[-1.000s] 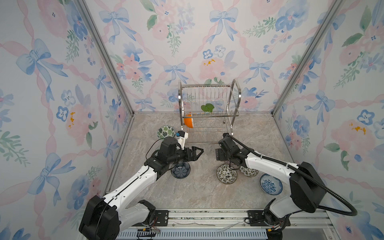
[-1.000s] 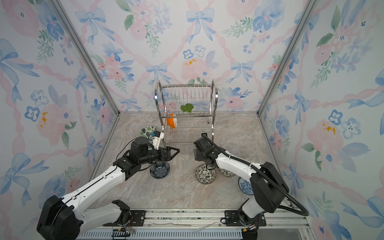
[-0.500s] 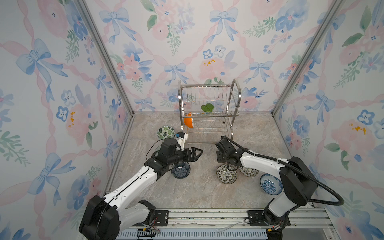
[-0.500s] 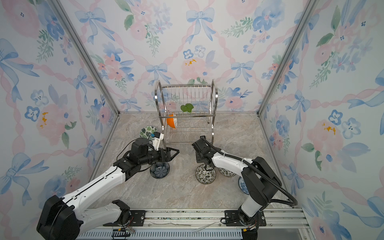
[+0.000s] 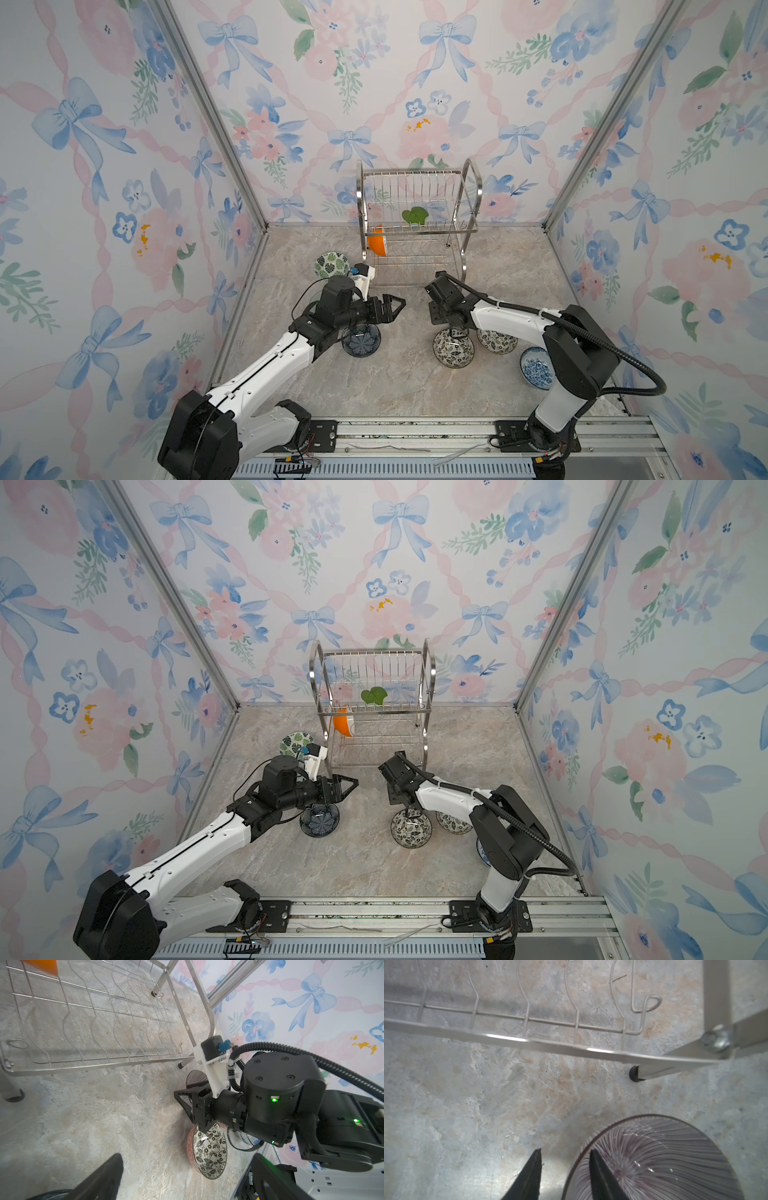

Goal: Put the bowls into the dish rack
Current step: 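Close right gripper on the purple-striped bowl rim and lift it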

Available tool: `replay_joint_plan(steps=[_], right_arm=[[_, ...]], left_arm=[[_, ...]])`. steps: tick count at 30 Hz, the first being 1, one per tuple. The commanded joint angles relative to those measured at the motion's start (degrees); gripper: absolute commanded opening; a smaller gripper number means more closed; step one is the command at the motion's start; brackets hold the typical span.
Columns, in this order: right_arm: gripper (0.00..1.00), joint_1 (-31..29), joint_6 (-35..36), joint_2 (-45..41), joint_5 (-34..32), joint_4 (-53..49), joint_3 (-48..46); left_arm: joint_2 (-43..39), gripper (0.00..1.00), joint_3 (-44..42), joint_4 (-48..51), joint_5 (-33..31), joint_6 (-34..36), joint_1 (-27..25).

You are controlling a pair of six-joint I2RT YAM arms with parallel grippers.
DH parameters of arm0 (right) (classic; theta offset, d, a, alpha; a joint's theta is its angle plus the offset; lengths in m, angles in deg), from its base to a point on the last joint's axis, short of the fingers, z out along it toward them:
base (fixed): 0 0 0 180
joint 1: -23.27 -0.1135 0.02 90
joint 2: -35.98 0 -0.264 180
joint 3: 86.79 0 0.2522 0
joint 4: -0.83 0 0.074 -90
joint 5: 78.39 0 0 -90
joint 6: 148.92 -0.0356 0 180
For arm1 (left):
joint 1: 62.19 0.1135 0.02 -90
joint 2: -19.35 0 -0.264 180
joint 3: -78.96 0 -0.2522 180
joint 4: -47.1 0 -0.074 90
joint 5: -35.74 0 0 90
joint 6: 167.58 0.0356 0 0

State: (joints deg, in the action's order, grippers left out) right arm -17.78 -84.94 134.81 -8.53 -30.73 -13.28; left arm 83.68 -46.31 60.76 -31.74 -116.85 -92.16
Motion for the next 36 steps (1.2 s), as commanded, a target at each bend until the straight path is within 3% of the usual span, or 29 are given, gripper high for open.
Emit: replay_joint_plan(steps=[1, 14, 22, 27, 36], right_arm=[[0.34, -0.56, 0.36, 1.33, 0.30, -0.90, 1.49], [0.02, -0.27, 0.70, 1.05, 0.81, -0.17, 1.22], [0.00, -0.88, 0.09, -7.01, 1.82, 0.82, -0.97], [0.00, -2.53, 0.59, -14.86, 5.18, 5.07, -4.01], [0.00, -3.16, 0.45, -21.89, 14.34, 25.51, -9.56]], left_arm=[[0.16, 0.98, 0.07, 0.45, -1.10, -0.02, 0.50], [0.31, 0.98, 0.71, 3.07, -1.30, -2.09, 8.16], [2.57, 0.98, 2.49, 2.69, -6.36, -3.51, 10.44], [4.09, 0.98, 3.96, 2.72, -6.15, -2.66, 10.50], [4.57, 0.98, 4.21, 2.64, -0.49, -0.29, 10.21]])
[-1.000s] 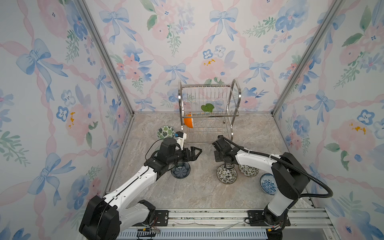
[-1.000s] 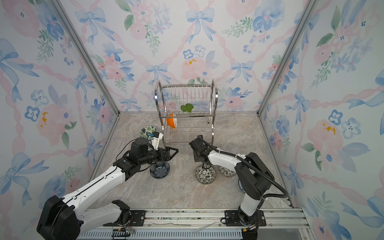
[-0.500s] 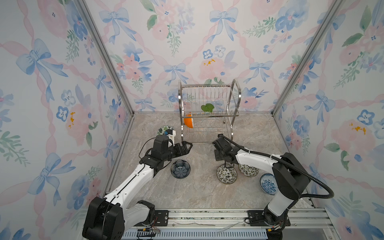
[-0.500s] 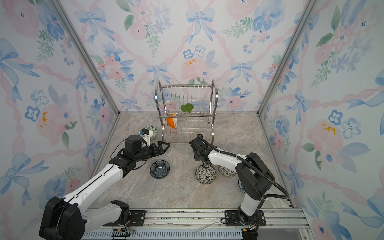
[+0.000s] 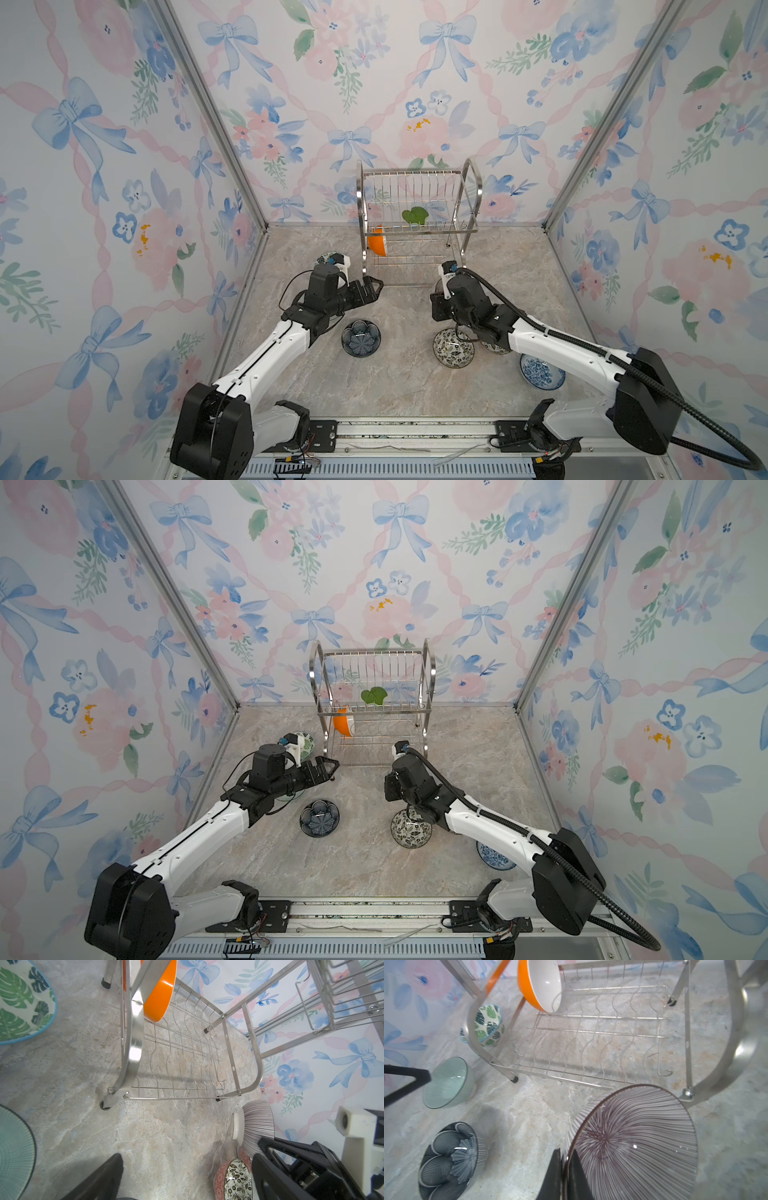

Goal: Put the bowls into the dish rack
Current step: 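Close right gripper on the purple-striped bowl rim and lift it, then carry the purple-striped bowl with right gripper to the rack beside the orange bowl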

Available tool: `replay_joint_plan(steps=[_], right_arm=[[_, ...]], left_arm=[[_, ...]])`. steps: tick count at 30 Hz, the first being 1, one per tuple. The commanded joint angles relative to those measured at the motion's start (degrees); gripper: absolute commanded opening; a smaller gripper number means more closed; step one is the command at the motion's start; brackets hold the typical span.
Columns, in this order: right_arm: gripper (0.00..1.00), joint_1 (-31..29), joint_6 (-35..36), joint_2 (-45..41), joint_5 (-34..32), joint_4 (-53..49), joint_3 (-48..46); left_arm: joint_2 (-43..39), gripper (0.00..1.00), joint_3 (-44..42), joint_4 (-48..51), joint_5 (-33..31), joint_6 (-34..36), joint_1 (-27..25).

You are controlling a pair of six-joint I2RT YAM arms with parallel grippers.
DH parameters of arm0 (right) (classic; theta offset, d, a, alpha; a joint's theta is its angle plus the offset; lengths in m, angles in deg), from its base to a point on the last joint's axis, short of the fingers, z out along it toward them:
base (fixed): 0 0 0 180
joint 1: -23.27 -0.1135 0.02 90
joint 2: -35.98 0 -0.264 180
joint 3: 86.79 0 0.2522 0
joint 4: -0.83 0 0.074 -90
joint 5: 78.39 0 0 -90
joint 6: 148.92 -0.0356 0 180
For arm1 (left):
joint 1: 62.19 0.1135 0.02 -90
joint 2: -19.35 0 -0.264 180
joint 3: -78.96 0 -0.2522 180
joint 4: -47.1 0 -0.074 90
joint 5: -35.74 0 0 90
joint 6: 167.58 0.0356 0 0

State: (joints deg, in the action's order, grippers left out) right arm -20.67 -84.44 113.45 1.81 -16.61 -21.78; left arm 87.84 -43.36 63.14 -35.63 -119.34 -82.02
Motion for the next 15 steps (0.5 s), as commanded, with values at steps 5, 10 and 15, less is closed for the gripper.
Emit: replay_joint_plan(steps=[5, 10, 15], right_arm=[[0.00, 0.60, -1.41, 2.89, 5.20, 19.57, 0.09], [0.00, 2.00, -2.96, 8.44, 8.46, 27.62, 2.87], [0.00, 3.91, -2.19, 13.63, 11.70, 37.95, 2.97]], left_arm=[[-1.21, 0.98, 0.17, 0.45, 4.85, 3.34, -0.97], [-0.49, 0.98, 0.32, 0.44, 4.36, 3.40, -2.73], [0.59, 0.98, 1.93, 0.47, 3.04, 4.54, -5.92]])
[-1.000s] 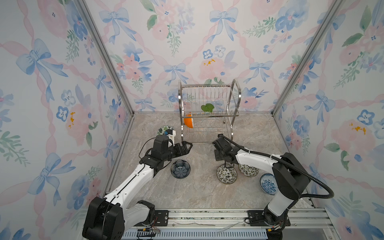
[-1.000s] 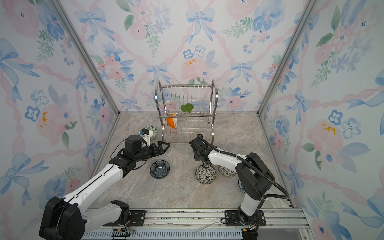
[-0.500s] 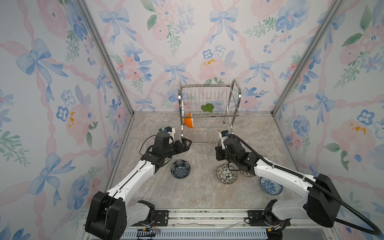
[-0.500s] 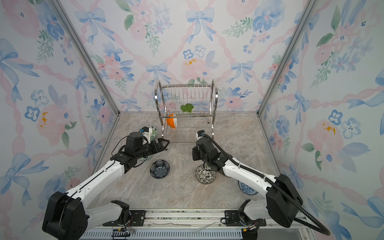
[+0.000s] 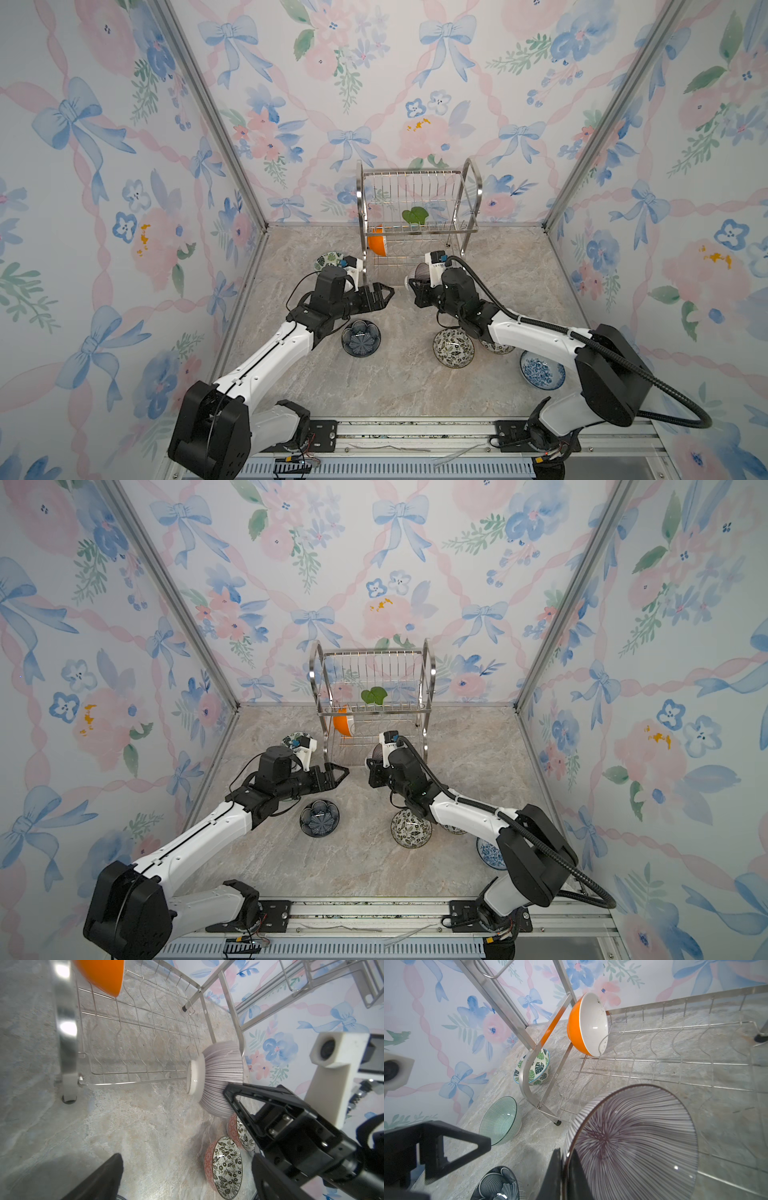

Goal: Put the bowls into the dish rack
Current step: 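Carry the purple-striped bowl with right gripper to the rack beside the orange bowl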

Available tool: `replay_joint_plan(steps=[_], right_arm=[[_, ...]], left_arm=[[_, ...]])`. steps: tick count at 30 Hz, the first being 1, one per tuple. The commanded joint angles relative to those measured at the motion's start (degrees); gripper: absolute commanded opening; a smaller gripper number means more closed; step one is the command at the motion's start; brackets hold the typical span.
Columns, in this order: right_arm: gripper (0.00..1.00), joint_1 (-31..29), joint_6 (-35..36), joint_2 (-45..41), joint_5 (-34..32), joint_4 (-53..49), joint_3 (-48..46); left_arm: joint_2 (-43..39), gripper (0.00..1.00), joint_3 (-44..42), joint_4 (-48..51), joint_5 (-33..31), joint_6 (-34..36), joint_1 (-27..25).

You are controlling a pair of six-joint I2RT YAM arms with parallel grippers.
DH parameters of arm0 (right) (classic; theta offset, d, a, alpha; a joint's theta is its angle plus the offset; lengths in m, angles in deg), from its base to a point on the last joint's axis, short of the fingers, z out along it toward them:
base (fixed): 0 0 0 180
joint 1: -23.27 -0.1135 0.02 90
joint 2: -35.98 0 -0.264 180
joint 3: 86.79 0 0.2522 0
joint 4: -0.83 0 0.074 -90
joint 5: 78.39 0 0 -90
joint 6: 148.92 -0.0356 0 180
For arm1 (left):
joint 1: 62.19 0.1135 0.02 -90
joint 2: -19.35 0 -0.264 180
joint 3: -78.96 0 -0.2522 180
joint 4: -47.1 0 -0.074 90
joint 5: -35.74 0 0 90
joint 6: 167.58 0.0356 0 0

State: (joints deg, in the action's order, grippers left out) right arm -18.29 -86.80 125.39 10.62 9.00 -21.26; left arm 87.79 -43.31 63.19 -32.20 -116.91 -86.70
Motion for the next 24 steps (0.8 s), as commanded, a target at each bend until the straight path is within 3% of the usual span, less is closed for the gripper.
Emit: replay_joint_plan(steps=[1, 15, 24], right_arm=[[0.00, 2.02, 0.07, 2.52, 3.93, 13.94, 2.47], [0.00, 8.12, -7.39, 16.31, 12.10, 36.71, 4.42], [0.00, 9.47, -10.47, 22.38, 14.72, 42.24, 7.90]], left_arm=[[0.79, 0.98, 2.08, 0.40, -0.57, 2.14, -1.49], [5.37, 0.98, 6.45, 0.39, -3.70, 2.44, -3.74], [8.31, 0.98, 8.57, 1.23, -3.93, 3.63, -4.07]])
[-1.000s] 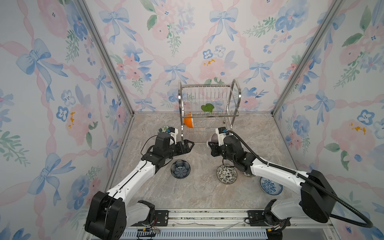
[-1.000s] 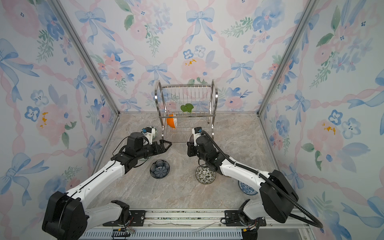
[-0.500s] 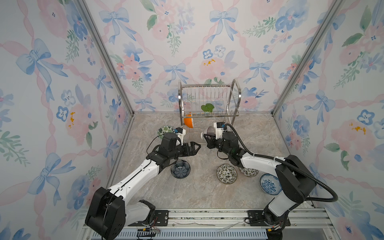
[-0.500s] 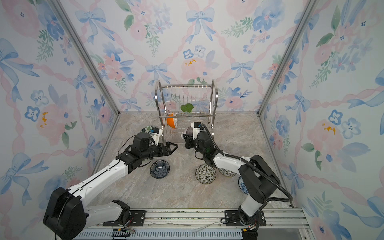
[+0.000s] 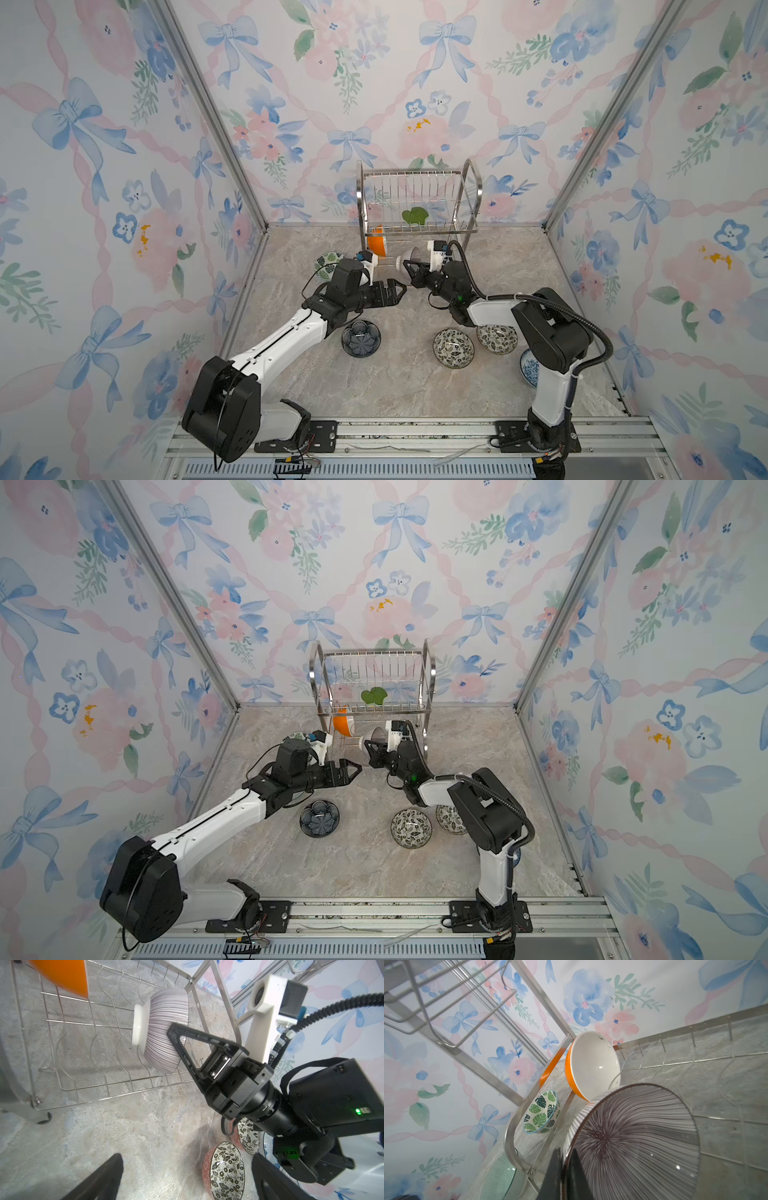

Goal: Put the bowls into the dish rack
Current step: 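Carry the purple-striped bowl with right gripper to the rack beside the orange bowl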

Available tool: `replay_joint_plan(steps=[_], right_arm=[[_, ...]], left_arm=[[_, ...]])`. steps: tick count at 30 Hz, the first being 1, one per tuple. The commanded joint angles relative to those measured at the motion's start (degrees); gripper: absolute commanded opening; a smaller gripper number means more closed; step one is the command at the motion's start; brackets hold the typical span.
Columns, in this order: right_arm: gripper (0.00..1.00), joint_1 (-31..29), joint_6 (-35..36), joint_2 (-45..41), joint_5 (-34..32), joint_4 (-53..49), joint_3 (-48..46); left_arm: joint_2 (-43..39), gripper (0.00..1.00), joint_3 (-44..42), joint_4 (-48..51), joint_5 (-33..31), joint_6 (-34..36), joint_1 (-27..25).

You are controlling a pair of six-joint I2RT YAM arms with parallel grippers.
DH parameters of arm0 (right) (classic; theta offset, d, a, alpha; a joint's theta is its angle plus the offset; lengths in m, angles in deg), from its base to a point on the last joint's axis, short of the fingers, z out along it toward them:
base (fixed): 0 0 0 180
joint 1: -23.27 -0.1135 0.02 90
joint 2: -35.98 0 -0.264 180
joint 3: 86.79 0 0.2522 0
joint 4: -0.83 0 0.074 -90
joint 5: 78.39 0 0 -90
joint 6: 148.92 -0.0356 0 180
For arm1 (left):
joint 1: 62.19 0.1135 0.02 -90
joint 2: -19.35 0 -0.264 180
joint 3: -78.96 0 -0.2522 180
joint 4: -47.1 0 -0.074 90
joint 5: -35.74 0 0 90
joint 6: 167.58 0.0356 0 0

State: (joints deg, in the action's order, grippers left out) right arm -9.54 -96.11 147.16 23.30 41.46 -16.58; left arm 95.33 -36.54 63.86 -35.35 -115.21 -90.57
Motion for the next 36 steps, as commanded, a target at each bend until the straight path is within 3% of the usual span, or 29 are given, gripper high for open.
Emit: replay_joint_plan(steps=[1, 14, 36], right_arm=[[0.00, 0.90, -1.49, 1.21, 2.41, 10.66, 3.68], [0.00, 3.26, -8.29, 11.78, 3.42, 20.22, 11.43], [0.00, 4.43, -14.09, 24.08, 3.44, 19.50, 27.14]], left_arm=[[0.94, 0.98, 2.05, 0.79, -1.05, 2.18, -0.23], [3.54, 0.98, 4.79, 1.62, -10.80, 2.88, 0.51], [6.60, 0.98, 7.84, 1.10, -12.15, 3.77, -2.31]])
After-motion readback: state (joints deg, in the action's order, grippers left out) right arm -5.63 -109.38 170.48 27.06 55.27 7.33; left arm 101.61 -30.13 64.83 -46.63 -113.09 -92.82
